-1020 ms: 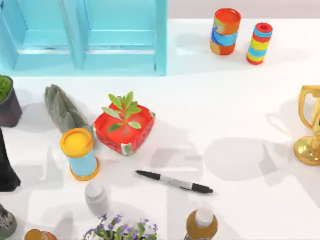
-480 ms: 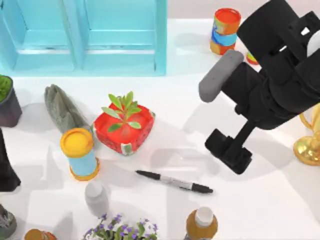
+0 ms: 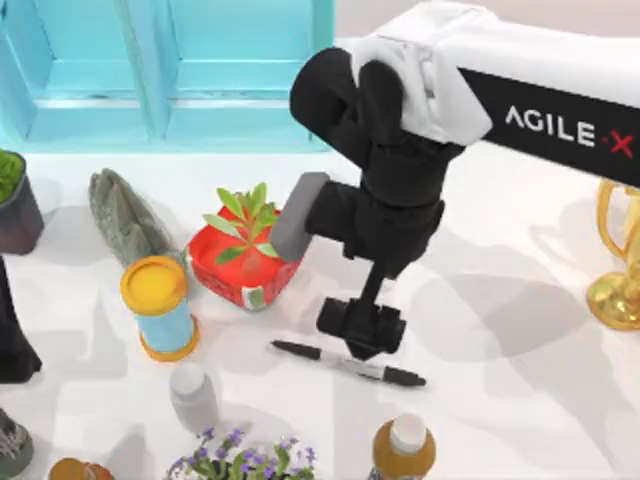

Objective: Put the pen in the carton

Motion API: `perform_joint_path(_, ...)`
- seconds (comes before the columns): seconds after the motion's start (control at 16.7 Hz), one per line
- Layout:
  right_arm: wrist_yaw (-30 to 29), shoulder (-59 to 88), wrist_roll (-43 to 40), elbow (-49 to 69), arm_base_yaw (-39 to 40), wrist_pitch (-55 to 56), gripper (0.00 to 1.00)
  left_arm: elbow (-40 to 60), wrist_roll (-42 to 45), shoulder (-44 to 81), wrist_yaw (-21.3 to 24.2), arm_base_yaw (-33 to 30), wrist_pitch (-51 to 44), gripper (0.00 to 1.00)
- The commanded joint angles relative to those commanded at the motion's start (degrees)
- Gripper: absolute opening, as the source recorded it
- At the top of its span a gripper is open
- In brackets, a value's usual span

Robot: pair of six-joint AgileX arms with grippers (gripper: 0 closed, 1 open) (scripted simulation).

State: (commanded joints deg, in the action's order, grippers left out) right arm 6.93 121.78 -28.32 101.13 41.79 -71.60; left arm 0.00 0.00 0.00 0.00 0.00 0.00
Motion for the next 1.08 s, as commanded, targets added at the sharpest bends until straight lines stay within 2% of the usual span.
perform_joint_path(0.18, 0.6, 4.5, -2.3, 4.5, 0.0, -2.6, 1.00, 0.0, 0.0, 0.0, 0.0, 0.0, 0.0, 1.00)
perform_joint_path(0.6, 0.6, 4.9, -2.4, 3.8, -0.1, -1.8, 1.00, 0.0, 0.0, 0.0, 0.0, 0.0, 0.0, 1.00)
perform_joint_path(1.08, 0.8, 9.1, -0.7, -9.4, 1.8, 16.2, 1.00, 0.0, 0.0, 0.0, 0.0, 0.0, 0.0, 1.00)
